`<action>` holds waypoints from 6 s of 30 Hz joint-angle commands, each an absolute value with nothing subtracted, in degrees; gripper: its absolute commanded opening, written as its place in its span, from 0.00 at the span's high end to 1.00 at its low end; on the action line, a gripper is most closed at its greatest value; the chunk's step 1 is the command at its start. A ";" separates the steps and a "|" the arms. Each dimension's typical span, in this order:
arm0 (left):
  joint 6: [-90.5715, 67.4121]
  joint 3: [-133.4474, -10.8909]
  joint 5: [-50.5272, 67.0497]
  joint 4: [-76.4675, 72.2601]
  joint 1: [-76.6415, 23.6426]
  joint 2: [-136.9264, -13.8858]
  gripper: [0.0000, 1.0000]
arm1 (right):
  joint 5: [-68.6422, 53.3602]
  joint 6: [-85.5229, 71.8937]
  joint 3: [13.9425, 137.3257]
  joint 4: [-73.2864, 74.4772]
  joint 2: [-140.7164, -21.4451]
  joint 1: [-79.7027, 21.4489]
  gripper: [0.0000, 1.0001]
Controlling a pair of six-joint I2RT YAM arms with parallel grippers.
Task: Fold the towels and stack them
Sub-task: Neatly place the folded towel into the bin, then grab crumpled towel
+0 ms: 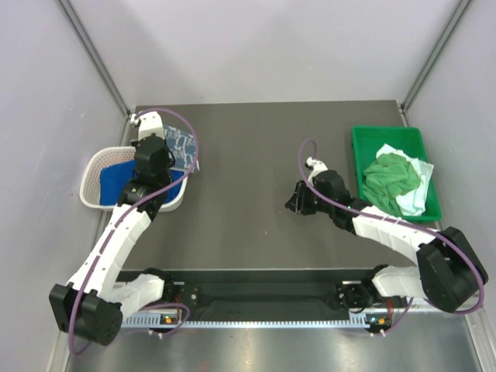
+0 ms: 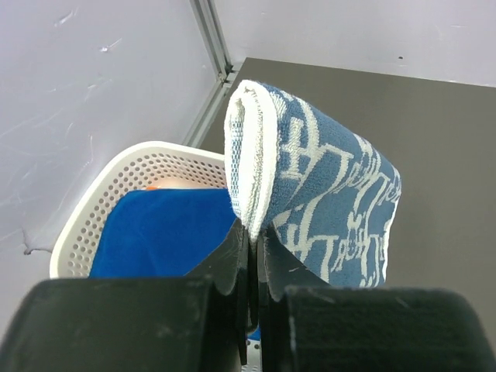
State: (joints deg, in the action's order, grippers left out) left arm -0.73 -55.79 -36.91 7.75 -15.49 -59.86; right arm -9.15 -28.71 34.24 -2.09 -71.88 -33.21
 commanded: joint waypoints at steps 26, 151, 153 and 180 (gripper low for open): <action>-1.67 -68.73 -24.87 24.78 -14.68 -53.96 1.00 | -8.35 -28.30 39.11 -2.37 -69.87 -34.10 0.69; -24.61 -55.99 5.45 14.59 -44.82 -74.18 0.54 | 18.01 -20.83 57.91 18.19 -84.98 10.37 0.39; -24.35 -55.20 5.36 14.41 -44.82 -73.66 0.54 | 18.45 -21.09 58.97 17.67 -87.88 10.55 0.39; -22.59 -58.97 -4.21 16.61 -44.65 -70.93 0.55 | 20.21 -19.60 79.52 29.09 -74.62 -7.27 1.00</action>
